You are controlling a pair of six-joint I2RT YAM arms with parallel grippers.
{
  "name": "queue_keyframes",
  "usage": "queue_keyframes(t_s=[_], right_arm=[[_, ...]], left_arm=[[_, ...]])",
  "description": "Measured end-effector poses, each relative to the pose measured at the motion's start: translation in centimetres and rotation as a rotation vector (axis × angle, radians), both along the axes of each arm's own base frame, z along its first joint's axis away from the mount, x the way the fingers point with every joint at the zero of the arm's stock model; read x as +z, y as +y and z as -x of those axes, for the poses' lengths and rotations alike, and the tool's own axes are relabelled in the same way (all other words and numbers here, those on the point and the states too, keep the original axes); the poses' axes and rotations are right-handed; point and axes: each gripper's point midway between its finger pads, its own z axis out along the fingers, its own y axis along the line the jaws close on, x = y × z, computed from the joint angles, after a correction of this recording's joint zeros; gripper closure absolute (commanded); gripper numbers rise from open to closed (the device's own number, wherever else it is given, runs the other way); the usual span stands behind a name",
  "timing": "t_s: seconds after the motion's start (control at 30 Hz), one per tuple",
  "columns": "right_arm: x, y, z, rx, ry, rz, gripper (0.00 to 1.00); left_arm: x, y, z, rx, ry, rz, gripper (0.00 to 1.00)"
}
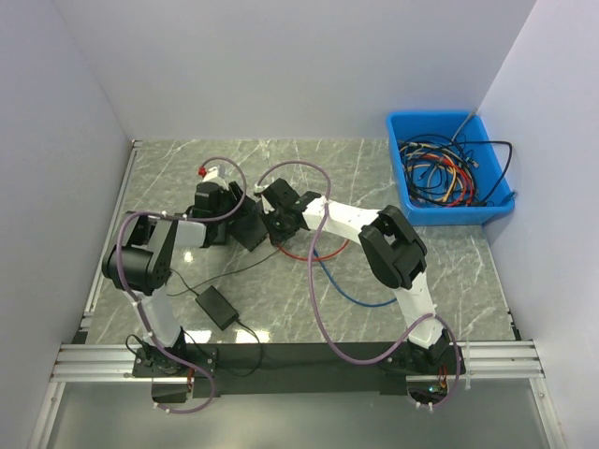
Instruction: Insert the plug into the switch port
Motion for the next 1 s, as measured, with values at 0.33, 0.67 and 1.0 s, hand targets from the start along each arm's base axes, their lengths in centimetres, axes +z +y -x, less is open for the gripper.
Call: queue_keyframes(t_s=[0.33, 0.67, 1.0], right_arm=[[0.0, 0.0, 0.0, 0.001, 0.0, -0.002, 1.0], [-0.8, 0.2, -0.1, 0.001, 0.015, 0.008, 1.0], [-0.7, 0.3, -0.3, -0.013, 0.029, 0.015, 1.0]], left_arm=[[-1.6, -0.9, -0.5, -0.023, 0.046, -0.016, 0.57], [-1.7, -1.7, -1.1, -0.063, 0.042, 0.0, 0.57], [-1.5, -2.2, -1.6, -0.1, 0.027, -0.001, 0.6]])
